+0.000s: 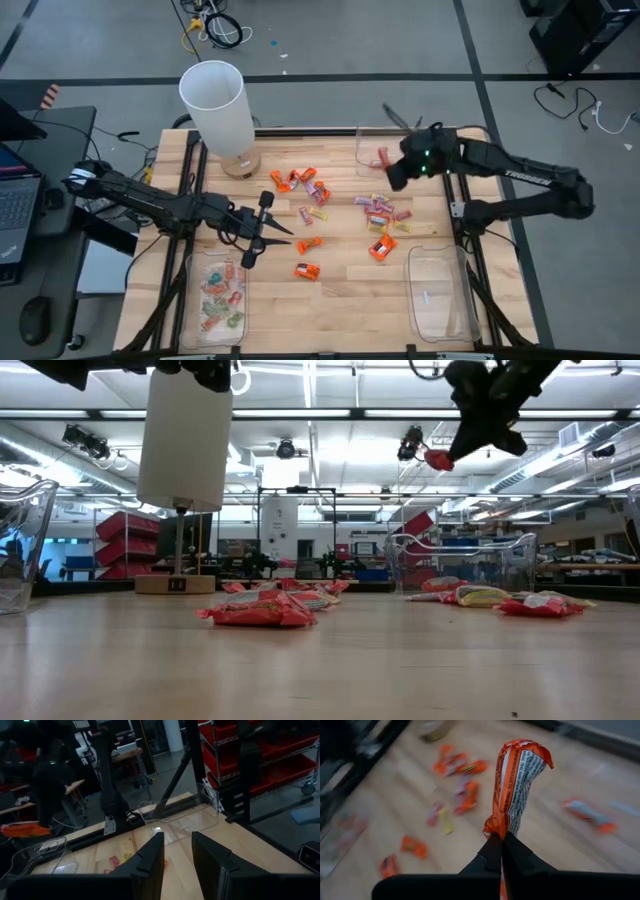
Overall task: Sort candy
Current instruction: Put the large orange chocolate bar into the top right transparent bin
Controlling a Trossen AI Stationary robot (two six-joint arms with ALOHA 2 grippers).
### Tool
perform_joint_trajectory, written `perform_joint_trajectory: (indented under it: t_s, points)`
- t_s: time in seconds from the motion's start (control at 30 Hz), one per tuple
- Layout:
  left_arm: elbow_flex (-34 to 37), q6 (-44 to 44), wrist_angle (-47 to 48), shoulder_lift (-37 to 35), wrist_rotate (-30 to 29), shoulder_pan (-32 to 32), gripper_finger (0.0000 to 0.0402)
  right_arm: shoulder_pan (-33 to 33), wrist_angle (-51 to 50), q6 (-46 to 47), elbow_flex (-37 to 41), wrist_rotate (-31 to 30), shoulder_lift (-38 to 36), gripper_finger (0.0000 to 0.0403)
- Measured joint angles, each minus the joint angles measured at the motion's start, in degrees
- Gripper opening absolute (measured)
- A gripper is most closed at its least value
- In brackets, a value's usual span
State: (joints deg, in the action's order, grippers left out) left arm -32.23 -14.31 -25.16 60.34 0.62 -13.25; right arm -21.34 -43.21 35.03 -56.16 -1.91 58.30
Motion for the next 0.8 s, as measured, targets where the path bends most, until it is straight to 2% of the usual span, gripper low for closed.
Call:
perform_joint_trajectory:
  t_s: [0.2, 0.37, 0.5, 0.7, 0.8]
  points:
    - [0.00, 0.13, 0.64, 0.02, -0.11, 0.00, 0.0102, -11.12, -4.65, -2.90, 0.00, -0.31, 1.84, 0.0000]
    - [0.00, 0.13, 0.70, 0.02, -0.16, 0.01, 0.0102, -17.39, -6.33, -5.77, 0.00, -1.70, 5.17, 0.0000]
    - [0.00, 0.13, 0.74, 0.02, -0.19, -0.01, 0.0102, -20.53, -6.07, -6.91, 0.00, -1.68, 8.36, 0.0000]
    - [0.00, 2.45, 1.17, 0.02, -5.66, 0.01, 0.0102, -23.44, -5.54, -8.48, 0.00, -1.60, 14.11, 0.0000]
    - [0.00, 2.64, 1.77, 0.02, -6.36, 0.01, 0.0102, -24.66, -5.53, -9.69, 0.00, -1.61, 16.52, 0.0000]
